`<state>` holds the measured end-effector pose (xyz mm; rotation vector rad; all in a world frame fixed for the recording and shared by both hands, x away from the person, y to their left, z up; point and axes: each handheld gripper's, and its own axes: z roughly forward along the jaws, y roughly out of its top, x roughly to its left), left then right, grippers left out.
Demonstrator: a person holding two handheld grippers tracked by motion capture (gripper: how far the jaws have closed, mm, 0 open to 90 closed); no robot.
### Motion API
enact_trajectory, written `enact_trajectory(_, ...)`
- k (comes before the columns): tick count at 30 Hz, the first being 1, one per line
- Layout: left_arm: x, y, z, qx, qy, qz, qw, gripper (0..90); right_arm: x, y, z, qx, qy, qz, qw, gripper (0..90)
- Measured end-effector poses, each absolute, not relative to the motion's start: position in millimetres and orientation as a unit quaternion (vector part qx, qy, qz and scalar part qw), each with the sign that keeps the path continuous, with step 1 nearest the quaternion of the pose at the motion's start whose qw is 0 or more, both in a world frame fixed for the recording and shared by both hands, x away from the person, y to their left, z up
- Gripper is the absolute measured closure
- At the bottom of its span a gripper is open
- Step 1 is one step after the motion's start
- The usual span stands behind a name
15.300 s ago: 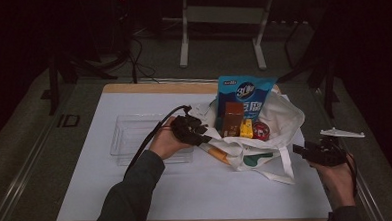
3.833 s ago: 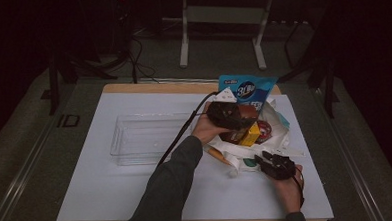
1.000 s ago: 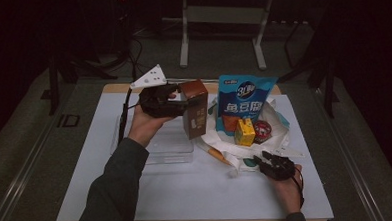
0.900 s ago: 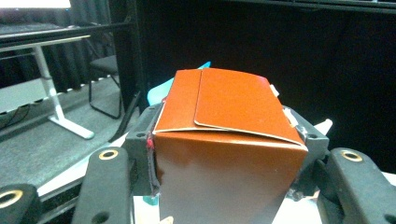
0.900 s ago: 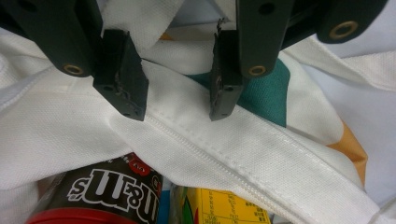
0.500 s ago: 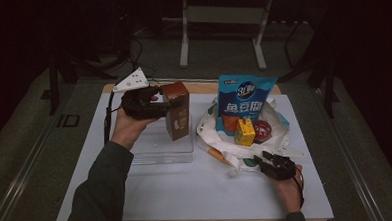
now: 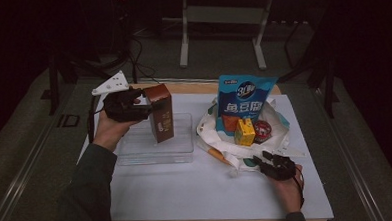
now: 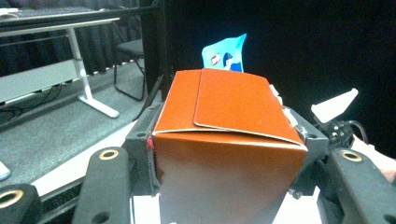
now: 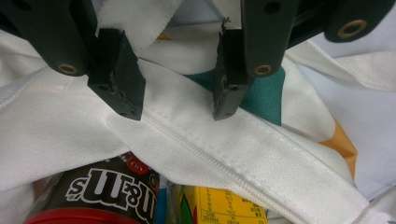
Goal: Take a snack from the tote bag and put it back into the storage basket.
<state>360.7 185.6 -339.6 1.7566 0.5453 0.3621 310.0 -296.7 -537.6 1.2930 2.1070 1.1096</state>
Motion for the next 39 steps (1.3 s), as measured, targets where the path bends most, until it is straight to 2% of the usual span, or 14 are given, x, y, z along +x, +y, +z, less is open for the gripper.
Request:
enact_trajectory(20, 361, 218, -349, 0.774, 0.218, 0.140, 0.578, 42.3, 310, -297, -537, 0.465, 0.761, 0.401, 0.210, 51.8)
enact_trajectory(39, 363, 233, -370, 0.809, 0.236, 0.144, 0.519, 42.1, 310, -296, -537, 0.464, 0.762, 0.399, 0.213, 51.6)
